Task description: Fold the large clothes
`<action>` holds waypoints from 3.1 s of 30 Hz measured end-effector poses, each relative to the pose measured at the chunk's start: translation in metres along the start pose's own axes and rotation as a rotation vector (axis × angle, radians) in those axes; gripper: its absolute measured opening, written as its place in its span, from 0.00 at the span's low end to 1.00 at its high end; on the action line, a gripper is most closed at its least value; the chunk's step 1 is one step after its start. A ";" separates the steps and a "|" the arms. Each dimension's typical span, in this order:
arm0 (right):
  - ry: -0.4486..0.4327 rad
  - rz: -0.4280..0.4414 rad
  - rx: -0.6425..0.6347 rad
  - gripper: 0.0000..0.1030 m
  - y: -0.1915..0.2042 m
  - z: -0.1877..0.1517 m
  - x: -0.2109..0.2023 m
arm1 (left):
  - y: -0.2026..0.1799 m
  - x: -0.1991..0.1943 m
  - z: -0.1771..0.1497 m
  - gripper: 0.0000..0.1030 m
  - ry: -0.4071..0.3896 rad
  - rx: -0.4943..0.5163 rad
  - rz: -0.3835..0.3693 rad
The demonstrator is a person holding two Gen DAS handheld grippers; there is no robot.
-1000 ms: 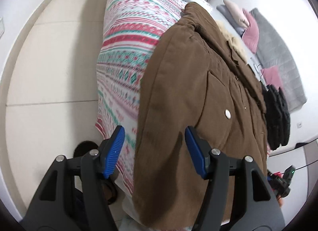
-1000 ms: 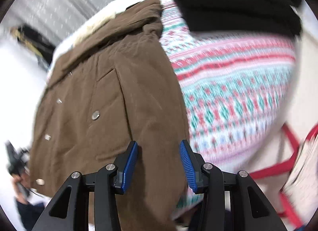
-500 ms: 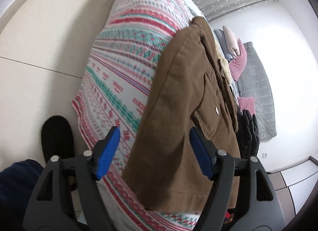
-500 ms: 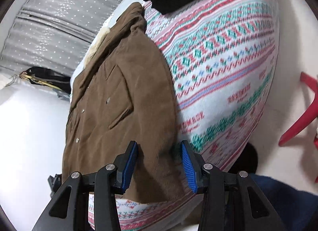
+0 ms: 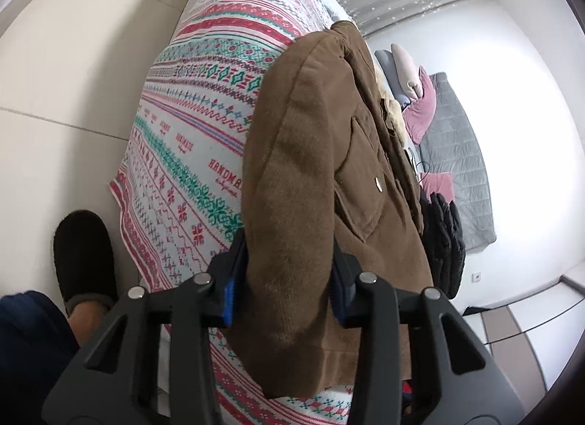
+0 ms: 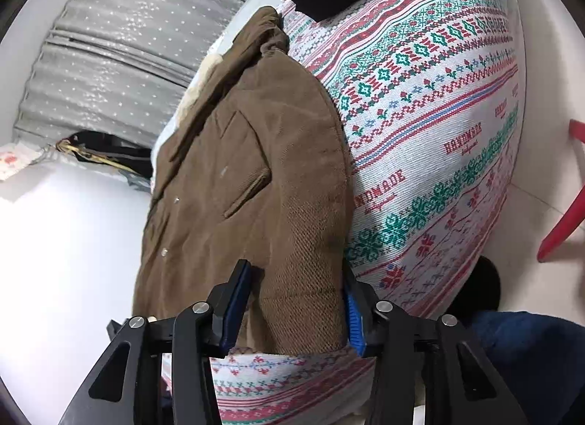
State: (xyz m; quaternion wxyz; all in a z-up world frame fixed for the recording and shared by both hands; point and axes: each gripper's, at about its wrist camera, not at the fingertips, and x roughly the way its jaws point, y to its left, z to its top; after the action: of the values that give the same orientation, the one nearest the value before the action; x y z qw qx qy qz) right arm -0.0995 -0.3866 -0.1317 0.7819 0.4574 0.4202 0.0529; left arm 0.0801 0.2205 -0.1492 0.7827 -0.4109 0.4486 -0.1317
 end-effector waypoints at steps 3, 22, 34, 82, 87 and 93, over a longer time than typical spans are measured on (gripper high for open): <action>0.005 0.000 0.015 0.47 -0.003 -0.001 0.002 | 0.009 0.001 0.001 0.42 0.002 -0.064 -0.025; -0.119 0.092 -0.064 0.12 0.017 0.003 -0.029 | -0.070 -0.045 0.002 0.12 -0.203 0.252 0.207; -0.224 0.080 -0.028 0.10 0.017 0.018 -0.060 | -0.084 -0.051 0.013 0.11 -0.207 0.265 0.293; -0.320 0.036 -0.126 0.11 0.092 0.043 -0.063 | -0.176 -0.050 0.016 0.12 -0.352 0.396 0.431; -0.310 0.046 -0.116 0.11 0.115 0.047 -0.079 | -0.176 -0.056 0.023 0.12 -0.345 0.352 0.368; -0.290 0.102 -0.032 0.11 0.095 0.045 -0.081 | -0.161 -0.061 0.029 0.12 -0.292 0.302 0.329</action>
State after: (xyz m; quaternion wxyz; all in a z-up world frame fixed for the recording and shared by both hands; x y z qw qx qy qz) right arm -0.0910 -0.3999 -0.0003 0.8379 0.4684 0.2784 0.0328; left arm 0.0957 0.1694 0.0174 0.9024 -0.2260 0.3668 -0.0074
